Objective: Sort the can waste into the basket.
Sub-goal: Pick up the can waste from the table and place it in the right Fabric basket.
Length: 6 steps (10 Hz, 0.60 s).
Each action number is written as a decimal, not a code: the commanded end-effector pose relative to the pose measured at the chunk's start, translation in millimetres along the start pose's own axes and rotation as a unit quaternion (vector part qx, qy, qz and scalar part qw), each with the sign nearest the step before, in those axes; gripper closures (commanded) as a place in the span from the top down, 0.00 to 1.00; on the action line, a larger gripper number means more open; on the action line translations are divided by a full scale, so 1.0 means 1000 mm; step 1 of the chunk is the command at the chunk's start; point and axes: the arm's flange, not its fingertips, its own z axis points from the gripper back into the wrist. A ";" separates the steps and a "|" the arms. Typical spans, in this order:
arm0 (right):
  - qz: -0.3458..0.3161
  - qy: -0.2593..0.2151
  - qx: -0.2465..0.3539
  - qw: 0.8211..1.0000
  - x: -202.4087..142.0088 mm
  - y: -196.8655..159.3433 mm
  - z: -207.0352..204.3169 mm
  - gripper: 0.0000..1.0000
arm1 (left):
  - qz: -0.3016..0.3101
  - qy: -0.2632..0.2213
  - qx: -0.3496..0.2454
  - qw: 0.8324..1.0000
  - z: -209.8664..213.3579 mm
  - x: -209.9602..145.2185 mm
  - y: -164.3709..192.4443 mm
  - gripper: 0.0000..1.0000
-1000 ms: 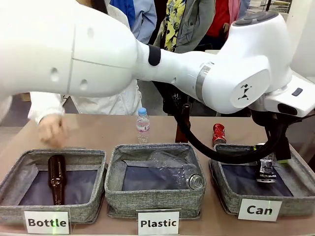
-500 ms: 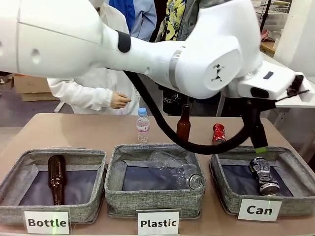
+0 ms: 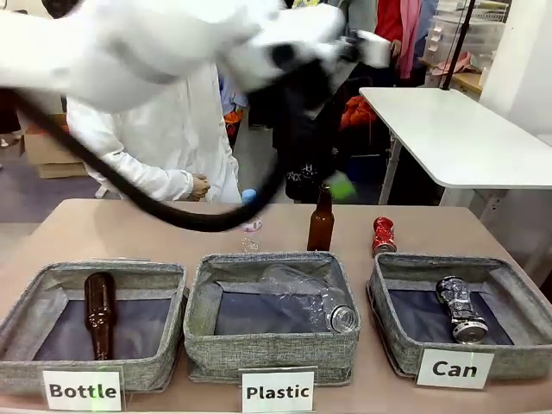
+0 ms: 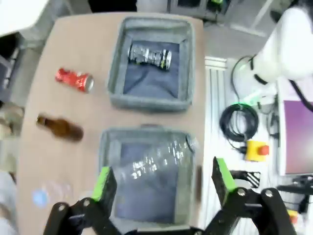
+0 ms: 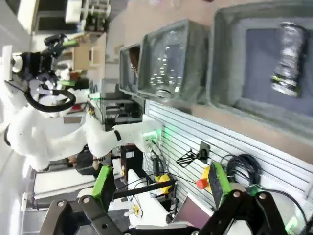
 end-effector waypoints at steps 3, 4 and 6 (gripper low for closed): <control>-0.053 0.063 0.071 0.994 0.023 0.047 -0.118 1.00 | 0.282 -0.110 -0.059 0.951 0.118 -0.209 0.015 1.00; -0.070 0.063 0.093 0.991 0.031 0.045 -0.135 1.00 | 0.354 -0.160 -0.100 0.916 0.134 -0.250 0.019 1.00; -0.081 0.069 0.146 0.984 0.048 0.021 -0.142 1.00 | 0.476 -0.251 -0.204 0.818 0.140 -0.329 0.026 1.00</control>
